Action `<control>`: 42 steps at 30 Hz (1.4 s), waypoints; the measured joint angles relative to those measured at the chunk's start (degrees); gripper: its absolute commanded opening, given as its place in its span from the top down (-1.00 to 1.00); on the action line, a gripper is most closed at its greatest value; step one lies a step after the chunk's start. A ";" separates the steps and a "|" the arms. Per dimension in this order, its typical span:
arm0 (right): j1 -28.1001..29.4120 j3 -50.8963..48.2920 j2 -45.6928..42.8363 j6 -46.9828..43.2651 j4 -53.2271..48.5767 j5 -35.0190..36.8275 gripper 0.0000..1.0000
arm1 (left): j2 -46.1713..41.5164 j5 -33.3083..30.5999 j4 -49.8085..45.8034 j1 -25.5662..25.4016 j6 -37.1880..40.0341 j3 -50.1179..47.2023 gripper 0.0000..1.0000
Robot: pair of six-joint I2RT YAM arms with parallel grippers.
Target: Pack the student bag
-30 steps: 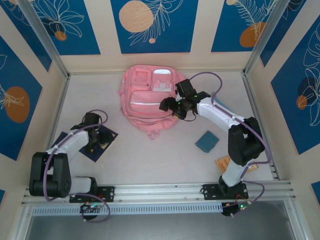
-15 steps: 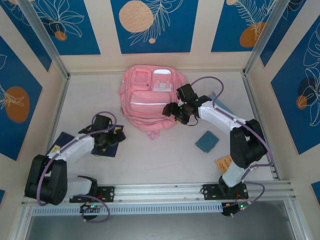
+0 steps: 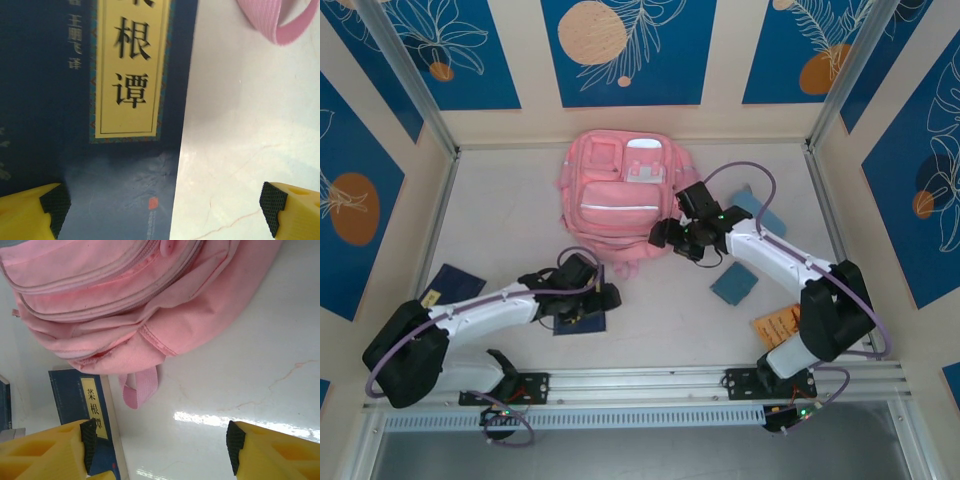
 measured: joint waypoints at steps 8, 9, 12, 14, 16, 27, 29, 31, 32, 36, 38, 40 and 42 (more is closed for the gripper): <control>8.37 -1.14 0.02 -0.61 -0.48 1.62 -0.37 | -4.76 -0.90 -12.20 6.45 6.93 5.97 -1.00; 9.60 -0.50 1.03 -0.59 -0.55 1.46 -0.35 | -5.62 -1.07 -13.09 8.15 8.28 6.64 -1.00; 13.79 3.08 7.02 -0.31 -0.11 1.03 -0.25 | -8.22 -0.85 -15.06 14.40 12.33 7.02 -1.00; 16.72 6.62 12.37 0.20 0.04 0.57 -0.16 | -9.01 -0.46 -15.74 19.32 14.75 6.29 -1.00; 19.04 10.32 17.18 0.48 -0.31 0.52 -0.07 | -9.05 0.24 -15.76 22.62 16.33 4.96 -1.00; 23.15 19.21 29.62 1.66 -5.22 2.27 0.29 | -6.36 5.99 -15.19 28.04 22.08 0.20 -0.69; 22.95 19.63 30.47 1.75 -6.10 2.51 0.33 | -6.23 6.67 -14.99 28.06 22.60 0.09 -0.60; 22.86 20.33 31.43 1.79 -6.75 2.64 0.36 | -5.73 7.21 -14.36 28.06 23.12 0.09 -0.50; 22.86 20.68 31.61 1.79 -6.97 2.67 0.38 | -5.33 7.37 -14.08 28.06 23.30 0.09 -0.48; 22.86 22.23 32.41 1.77 -8.17 2.97 0.41 | -4.04 7.76 -13.16 28.09 23.76 -0.02 -0.42; 22.86 22.75 32.74 1.77 -8.72 3.06 0.45 | -3.67 7.87 -12.72 28.09 23.76 -0.04 -0.44; 22.86 23.28 33.03 1.75 -9.11 3.15 0.45 | -3.30 8.48 -12.20 28.11 23.76 -0.07 -0.41; 22.86 23.45 33.14 1.75 -9.31 3.15 0.46 | -2.80 9.05 -12.00 28.13 23.71 -0.07 -0.35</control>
